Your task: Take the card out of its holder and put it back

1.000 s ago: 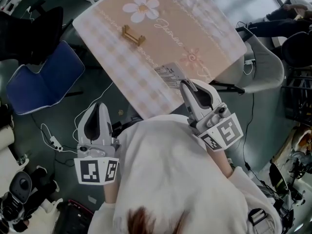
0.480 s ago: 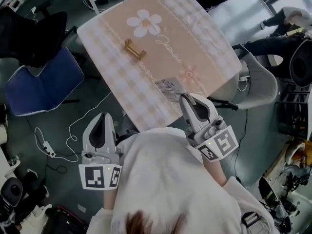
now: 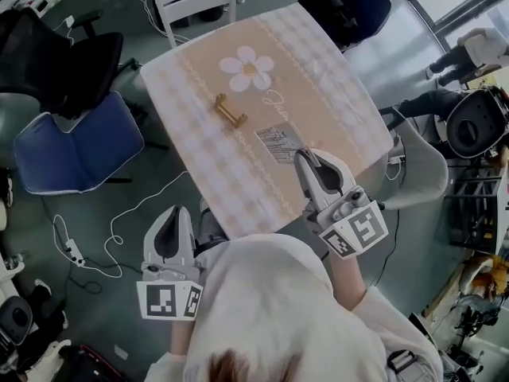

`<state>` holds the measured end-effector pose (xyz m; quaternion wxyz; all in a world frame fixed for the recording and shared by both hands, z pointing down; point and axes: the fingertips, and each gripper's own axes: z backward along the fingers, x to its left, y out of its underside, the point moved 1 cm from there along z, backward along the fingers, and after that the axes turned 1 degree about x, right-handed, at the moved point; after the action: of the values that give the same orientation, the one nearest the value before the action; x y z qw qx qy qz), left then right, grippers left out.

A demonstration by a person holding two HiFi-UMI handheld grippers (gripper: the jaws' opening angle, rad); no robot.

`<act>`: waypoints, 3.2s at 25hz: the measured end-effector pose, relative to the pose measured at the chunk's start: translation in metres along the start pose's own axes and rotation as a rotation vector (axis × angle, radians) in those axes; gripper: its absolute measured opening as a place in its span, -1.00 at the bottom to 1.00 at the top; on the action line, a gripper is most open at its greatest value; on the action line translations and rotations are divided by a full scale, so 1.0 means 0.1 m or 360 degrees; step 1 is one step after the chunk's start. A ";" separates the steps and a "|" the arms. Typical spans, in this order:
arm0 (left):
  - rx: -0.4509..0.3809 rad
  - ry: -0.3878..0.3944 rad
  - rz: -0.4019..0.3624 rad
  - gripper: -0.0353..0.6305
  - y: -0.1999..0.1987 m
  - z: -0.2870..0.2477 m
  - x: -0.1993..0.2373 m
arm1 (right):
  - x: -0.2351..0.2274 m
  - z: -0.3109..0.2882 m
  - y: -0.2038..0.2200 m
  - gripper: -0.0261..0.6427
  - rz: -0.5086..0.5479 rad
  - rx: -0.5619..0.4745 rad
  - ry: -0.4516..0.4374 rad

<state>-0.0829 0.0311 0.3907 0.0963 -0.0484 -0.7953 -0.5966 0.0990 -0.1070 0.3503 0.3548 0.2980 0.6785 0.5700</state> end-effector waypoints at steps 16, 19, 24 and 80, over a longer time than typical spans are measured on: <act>0.0065 -0.0129 0.0094 -0.89 0.07 -0.08 0.11 | -0.30 -0.97 -0.07 -0.87 0.0051 0.0005 -0.0128; 0.0081 -0.0127 0.0100 -0.89 0.04 -0.16 0.14 | -0.39 -1.11 -0.04 -0.87 0.0041 0.0020 -0.0116; 0.0105 -0.0134 0.0107 -0.89 0.04 -0.23 0.14 | -0.52 -1.27 0.01 -0.87 0.0031 0.0039 -0.0108; 0.0137 -0.0141 0.0125 -0.89 0.05 -0.26 0.23 | -0.71 -1.98 1.00 -0.87 -0.0052 0.0441 -0.0119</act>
<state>-0.1018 0.0069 0.4073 0.0864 -0.1018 -0.8211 -0.5549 -0.0226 -0.2585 0.4783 0.3446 0.3541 0.7417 0.4535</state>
